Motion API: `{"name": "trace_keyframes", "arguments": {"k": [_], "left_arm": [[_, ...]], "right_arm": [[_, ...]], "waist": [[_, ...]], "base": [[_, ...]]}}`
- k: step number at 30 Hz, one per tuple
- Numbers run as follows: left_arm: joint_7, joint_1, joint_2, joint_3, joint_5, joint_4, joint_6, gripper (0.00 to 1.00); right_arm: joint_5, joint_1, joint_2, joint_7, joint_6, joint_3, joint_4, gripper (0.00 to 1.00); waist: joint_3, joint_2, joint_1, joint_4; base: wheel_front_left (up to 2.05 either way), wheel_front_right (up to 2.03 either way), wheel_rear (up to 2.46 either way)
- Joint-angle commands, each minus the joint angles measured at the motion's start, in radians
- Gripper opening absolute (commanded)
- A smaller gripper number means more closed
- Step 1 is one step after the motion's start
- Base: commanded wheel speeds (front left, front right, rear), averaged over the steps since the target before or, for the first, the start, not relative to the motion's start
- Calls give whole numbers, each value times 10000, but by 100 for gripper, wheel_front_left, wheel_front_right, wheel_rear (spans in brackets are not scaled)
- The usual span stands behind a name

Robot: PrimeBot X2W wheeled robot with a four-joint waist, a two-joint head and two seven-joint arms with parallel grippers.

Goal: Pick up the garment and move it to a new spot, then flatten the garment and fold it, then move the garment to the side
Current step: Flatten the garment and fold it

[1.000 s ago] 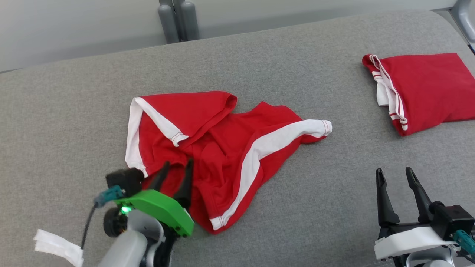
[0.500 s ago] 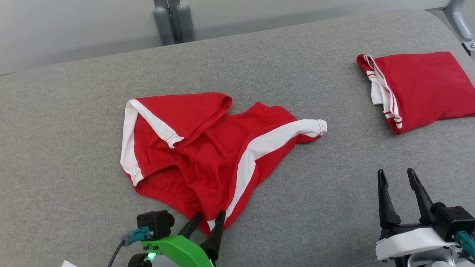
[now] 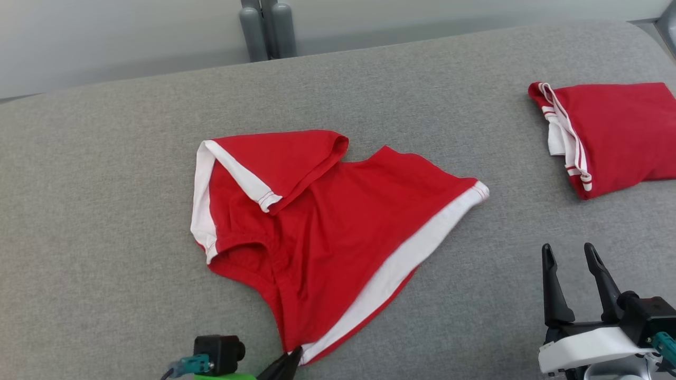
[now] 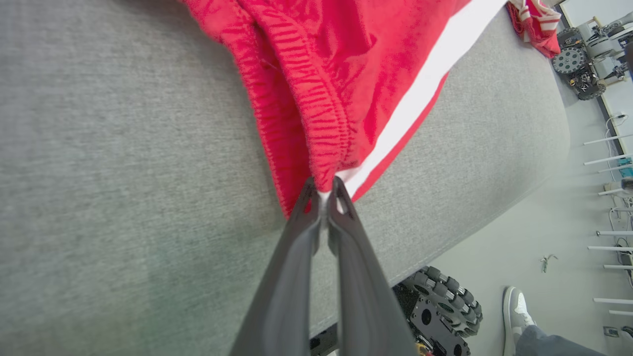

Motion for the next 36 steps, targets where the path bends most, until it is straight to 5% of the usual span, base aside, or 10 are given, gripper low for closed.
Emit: {"name": "trace_keyframes", "arguments": {"k": [1,5,6,7,8,9,15,25,31,36], "left_arm": [[-139,163,144,135,26,57,9,0],[-540,348,261,441,-84,382,-18,0],[-666,347,194,497,-128,427,-66,9],[-733,349,171,501,-152,480,-99,33],[-816,341,138,514,-167,511,-143,46],[-894,354,66,540,-222,542,-176,100],[-1384,595,26,576,-446,81,-825,100],[-3947,875,420,1052,2134,84,194,100],[-4221,1275,-336,2686,3424,487,545,100],[-4220,1877,-1200,4514,4564,766,-114,100]], "right_arm": [[-36,-17,-20,2,1,1,-14,100],[-110,-38,-20,2,1,54,8,100],[-139,-13,-22,2,1,42,15,100],[-144,13,-22,2,1,39,23,100],[-174,49,-22,2,1,24,26,100],[-214,88,-19,2,1,23,35,100],[-335,163,-22,2,1,-51,-2,100],[-778,537,-19,2,1,-319,-181,100],[-968,422,-17,2,1,50,-169,100],[-914,311,-20,2,1,123,-78,100]], "waist": [[-12,0,0,223],[-27,0,0,522],[-51,0,0,604],[-73,0,0,655],[-102,0,0,715],[-133,0,0,779],[-341,0,0,1015],[-1350,0,0,1409],[-1827,0,0,1431],[-1979,0,0,1566]], "base": [[0,0,0],[0,0,0],[0,0,0],[0,0,0],[0,0,0],[0,0,0],[0,0,0],[0,0,0],[0,0,0],[0,0,0]]}}
